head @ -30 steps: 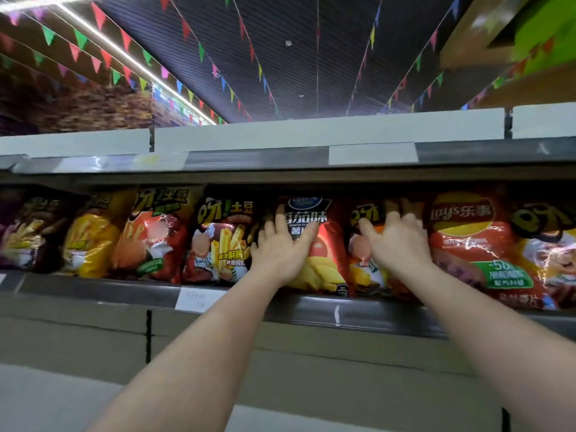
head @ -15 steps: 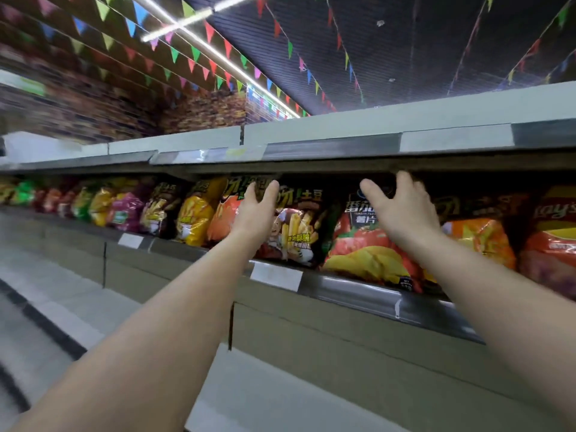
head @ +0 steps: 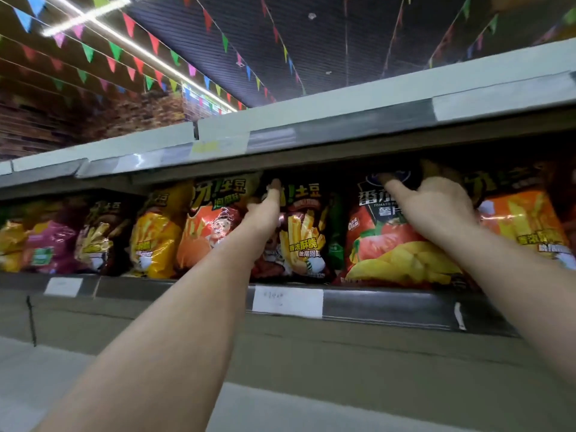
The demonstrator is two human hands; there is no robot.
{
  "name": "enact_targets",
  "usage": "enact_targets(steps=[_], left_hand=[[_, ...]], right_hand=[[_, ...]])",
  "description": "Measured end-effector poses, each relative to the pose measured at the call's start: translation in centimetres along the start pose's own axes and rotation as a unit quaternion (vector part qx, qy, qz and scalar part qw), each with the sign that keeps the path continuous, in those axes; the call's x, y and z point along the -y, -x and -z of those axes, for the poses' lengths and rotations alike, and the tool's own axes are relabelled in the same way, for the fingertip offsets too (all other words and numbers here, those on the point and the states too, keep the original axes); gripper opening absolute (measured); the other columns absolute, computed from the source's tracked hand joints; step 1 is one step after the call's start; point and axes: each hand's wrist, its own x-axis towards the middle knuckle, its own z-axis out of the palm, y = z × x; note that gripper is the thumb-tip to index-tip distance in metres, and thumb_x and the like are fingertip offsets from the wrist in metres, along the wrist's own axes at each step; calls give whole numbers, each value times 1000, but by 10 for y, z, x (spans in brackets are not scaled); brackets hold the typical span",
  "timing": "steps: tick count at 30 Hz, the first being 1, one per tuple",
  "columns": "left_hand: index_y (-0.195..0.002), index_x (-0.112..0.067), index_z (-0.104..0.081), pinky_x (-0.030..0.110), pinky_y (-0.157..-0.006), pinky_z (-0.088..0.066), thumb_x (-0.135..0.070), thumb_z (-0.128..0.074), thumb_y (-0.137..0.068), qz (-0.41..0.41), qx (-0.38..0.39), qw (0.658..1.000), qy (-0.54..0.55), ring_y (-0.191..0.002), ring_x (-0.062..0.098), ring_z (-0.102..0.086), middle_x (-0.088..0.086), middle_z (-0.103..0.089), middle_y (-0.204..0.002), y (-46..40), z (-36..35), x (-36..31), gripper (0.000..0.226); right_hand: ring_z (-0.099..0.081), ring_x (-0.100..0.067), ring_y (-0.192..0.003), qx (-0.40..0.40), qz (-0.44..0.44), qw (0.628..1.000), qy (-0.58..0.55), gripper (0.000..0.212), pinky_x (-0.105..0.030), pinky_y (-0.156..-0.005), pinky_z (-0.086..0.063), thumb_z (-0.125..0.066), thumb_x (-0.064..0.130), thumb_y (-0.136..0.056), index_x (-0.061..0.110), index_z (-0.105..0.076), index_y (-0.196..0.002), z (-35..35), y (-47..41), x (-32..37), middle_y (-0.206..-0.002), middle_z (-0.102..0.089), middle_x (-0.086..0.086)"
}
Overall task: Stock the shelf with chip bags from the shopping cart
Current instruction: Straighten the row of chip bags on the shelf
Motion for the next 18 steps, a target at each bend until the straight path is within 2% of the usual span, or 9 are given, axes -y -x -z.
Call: enact_targets(steps=[3, 5, 6, 9, 11, 12, 14, 16, 18], left_hand=[[-150, -8, -17, 44, -111, -29, -57, -38, -94, 7, 37, 998, -48, -138, 36, -31, 16, -28, -153, -4, -10, 4, 78], [-151, -6, -12, 43, -110, -27, -54, -38, -95, 1, 40, 997, -62, -139, 36, -28, 17, -23, -154, -3, -16, 5, 78], [-151, -7, -11, 43, -110, -27, -55, -38, -94, -3, 45, 997, -60, -139, 36, -27, 17, -22, -154, -1, -19, 5, 79], [-152, -8, -8, 43, -109, -27, -59, -36, -93, -10, 57, 997, -47, -140, 36, -26, 16, -19, -156, 6, -21, 2, 82], [-153, -10, -4, 43, -110, -26, -60, -34, -93, -14, 64, 997, -41, -141, 36, -24, 16, -16, -157, 12, -20, 1, 83], [-153, -12, -3, 44, -112, -24, -62, -33, -93, -17, 67, 997, -42, -142, 36, -23, 16, -15, -157, 16, -19, 0, 84], [-153, -13, -3, 45, -113, -22, -62, -30, -93, -17, 69, 996, -53, -142, 36, -21, 16, -15, -158, 23, -14, -2, 82], [-153, -12, -5, 44, -113, -21, -60, -27, -95, -27, 60, 995, -77, -143, 36, -20, 17, -15, -157, 25, -7, -4, 78], [-150, -8, -17, 42, -109, -25, -58, -27, -96, -68, 29, 992, -102, -140, 35, -26, 19, -24, -154, 31, 4, -7, 74]], right_hand=[[-46, -40, -117, -4, -3, 1000, 28, 65, -38, -91, -39, -46, 55, -89, 1, -52, -124, -3, 2, -3, -125, -52, -25], [-46, -39, -117, -8, 1, 999, 34, 64, -37, -91, -38, -44, 54, -90, 1, -51, -126, -5, 4, -3, -125, -51, -25], [-47, -40, -115, -7, -1, 999, 40, 63, -37, -88, -38, -43, 54, -91, -2, -53, -120, -7, 5, -3, -122, -53, -26], [-52, -40, -100, 2, -6, 998, 64, 59, -35, -73, -33, -37, 54, -93, -1, -55, -85, -12, 9, -1, -93, -54, -23], [-51, -36, -89, 19, -14, 997, 79, 58, -33, -70, -32, -35, 54, -93, 1, -51, -77, -12, 10, 1, -86, -49, -20], [-50, -34, -87, 31, -17, 995, 90, 56, -32, -70, -33, -35, 54, -94, 2, -50, -77, -10, 10, 3, -87, -50, -19], [-52, -35, -94, 49, -14, 992, 119, 53, -35, -75, -36, -36, 54, -93, 5, -51, -83, -6, 9, 6, -99, -55, -22], [-51, -39, -107, 24, 10, 989, 148, 53, -37, -81, -39, -41, 52, -92, 2, -55, -100, 0, 10, 11, -114, -55, -27], [-49, -43, -111, -12, 48, 988, 145, 57, -40, -86, -39, -46, 48, -92, -4, -52, -114, 3, 16, 20, -118, -52, -32]])
